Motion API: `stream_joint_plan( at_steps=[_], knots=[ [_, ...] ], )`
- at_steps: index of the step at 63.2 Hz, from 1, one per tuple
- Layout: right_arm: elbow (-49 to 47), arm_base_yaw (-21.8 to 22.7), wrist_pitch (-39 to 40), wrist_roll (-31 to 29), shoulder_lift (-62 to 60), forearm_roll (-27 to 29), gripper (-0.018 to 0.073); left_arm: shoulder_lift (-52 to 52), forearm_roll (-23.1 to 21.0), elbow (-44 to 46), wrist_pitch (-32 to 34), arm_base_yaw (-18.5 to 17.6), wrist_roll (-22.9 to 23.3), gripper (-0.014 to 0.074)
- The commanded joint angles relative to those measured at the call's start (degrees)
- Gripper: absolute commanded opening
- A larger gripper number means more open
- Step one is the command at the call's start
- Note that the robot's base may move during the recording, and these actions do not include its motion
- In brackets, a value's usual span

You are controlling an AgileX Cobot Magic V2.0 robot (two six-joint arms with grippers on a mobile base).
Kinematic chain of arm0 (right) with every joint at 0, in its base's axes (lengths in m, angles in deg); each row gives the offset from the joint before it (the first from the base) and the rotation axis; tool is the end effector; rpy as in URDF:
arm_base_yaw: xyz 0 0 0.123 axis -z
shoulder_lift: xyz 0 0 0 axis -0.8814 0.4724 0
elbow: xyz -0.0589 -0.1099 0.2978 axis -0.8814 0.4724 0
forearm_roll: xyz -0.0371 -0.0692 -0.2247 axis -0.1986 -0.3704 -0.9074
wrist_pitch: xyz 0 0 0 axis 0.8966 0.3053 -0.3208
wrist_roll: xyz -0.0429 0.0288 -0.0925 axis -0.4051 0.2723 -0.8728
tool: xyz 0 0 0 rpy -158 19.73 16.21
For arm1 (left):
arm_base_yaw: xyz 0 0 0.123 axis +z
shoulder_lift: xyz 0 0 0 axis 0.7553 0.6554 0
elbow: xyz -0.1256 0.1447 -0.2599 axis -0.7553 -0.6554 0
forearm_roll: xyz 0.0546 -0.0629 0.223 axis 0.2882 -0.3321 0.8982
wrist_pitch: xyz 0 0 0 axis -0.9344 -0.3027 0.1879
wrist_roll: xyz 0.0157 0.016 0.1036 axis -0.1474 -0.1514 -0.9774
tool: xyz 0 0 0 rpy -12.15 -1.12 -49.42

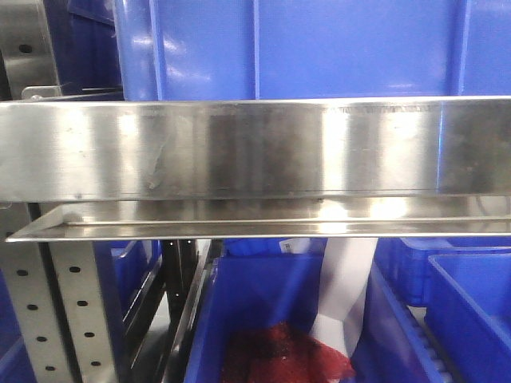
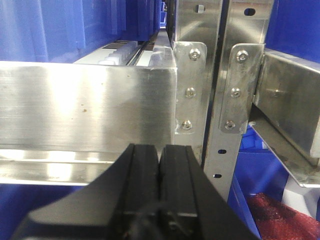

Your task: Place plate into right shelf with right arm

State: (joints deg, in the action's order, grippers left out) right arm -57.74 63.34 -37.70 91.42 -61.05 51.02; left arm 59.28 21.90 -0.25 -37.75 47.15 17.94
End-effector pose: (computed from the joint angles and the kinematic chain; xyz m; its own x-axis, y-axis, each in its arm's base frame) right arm 0.0192 -0.0006 0.2080 0.1022 0.0903 -0.9907 0.0179 0.9955 0.0926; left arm 0.0188 -0.0015 0.1891 -0.0660 0.0139 -0.9977 0.0424 0.9990 0.0111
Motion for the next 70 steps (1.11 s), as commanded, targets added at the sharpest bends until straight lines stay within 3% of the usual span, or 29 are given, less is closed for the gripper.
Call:
stream_joint_plan(
  at_steps=[1,16,25,43,70],
  knots=[
    [-0.45,0.34,4.99,-0.13,-0.73,0.39,0.0054,-0.09,-0.24,-0.48,4.84,-0.35,-0.16,-0.0047],
    [-0.45,0.34,4.98,-0.13,-0.73,-0.12,0.0054,-0.09,-0.24,-0.48,4.84,-0.35,-0.16,-0.0047],
    [-0.45,-0.1,4.98,-0.13,-0.73,-4.18,0.0054,-0.09,-0.24,-0.48,4.84,-0.35,-0.16,-0.0047],
    [-0.45,-5.2,2.89,-0.13,-0.73,-2.38,0.0054,-0.09,-0.24,-0.48,4.84,-0.35,-0.16,-0.0047],
    [-0.45,-5.25,0.32,-0.13,-0.73,-2.38,0.0054,-0.09,-0.24,-0.48,4.84,-0.35,-0.16,-0.0047]
  ],
)
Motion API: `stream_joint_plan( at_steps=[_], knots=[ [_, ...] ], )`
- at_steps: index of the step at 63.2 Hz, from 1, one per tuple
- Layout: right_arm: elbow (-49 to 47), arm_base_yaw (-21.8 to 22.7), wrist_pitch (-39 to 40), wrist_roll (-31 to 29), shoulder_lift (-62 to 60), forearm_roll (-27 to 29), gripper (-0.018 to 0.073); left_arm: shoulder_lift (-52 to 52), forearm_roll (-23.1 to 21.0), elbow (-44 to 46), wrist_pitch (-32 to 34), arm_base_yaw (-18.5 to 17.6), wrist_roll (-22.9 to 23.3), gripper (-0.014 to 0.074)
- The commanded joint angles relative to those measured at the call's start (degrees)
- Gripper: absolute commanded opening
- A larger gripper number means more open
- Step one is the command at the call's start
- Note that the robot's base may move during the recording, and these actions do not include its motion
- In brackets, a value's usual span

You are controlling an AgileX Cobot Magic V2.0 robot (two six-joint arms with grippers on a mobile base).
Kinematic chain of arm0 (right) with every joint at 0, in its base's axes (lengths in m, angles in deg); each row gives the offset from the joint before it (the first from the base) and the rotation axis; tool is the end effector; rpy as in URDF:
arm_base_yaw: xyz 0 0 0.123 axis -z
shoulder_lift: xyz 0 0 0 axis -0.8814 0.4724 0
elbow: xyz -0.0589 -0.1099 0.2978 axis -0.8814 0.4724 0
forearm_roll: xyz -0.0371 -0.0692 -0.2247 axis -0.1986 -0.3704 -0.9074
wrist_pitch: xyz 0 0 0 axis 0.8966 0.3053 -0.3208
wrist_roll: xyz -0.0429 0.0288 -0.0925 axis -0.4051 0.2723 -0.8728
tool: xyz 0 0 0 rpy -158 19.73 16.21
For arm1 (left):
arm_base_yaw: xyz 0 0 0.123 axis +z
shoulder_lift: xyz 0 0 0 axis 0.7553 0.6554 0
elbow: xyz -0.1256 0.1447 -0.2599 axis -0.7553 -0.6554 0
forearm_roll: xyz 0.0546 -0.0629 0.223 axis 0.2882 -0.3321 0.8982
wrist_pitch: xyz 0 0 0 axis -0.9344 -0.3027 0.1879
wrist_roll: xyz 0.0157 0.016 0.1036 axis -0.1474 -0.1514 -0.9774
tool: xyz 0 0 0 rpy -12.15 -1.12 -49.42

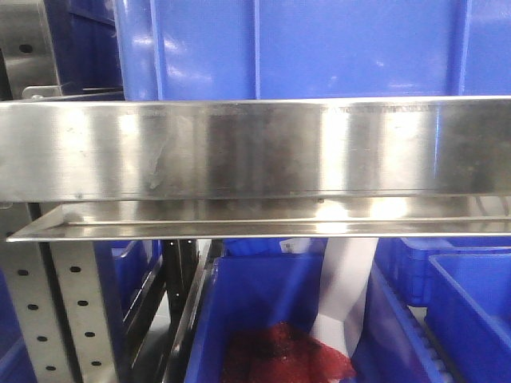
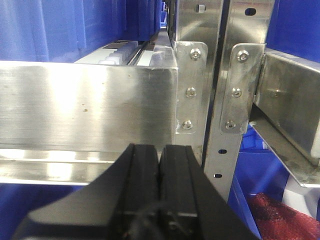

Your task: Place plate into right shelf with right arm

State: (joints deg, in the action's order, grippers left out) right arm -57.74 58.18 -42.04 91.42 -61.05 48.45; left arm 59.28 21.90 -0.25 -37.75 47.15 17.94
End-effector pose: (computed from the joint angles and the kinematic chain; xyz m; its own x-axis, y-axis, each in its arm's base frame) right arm 0.0197 0.0011 0.2000 0.0215 0.0497 -0.9985 -0.0635 0.9968 0.0483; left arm 0.0188 -0.0015 0.1891 -0.0660 0.0139 -0.9977 0.0424 0.9990 0.0111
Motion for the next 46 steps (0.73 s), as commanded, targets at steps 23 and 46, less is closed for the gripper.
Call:
stream_joint_plan(
  at_steps=[23,46],
  knots=[
    [-0.45,-0.09,4.67,-0.13,-0.73,0.19,0.0054,-0.09,-0.24,-0.48,4.84,-0.35,-0.16,-0.0047],
    [-0.45,-0.09,4.67,-0.13,-0.73,0.19,0.0054,-0.09,-0.24,-0.48,4.84,-0.35,-0.16,-0.0047]
  ],
)
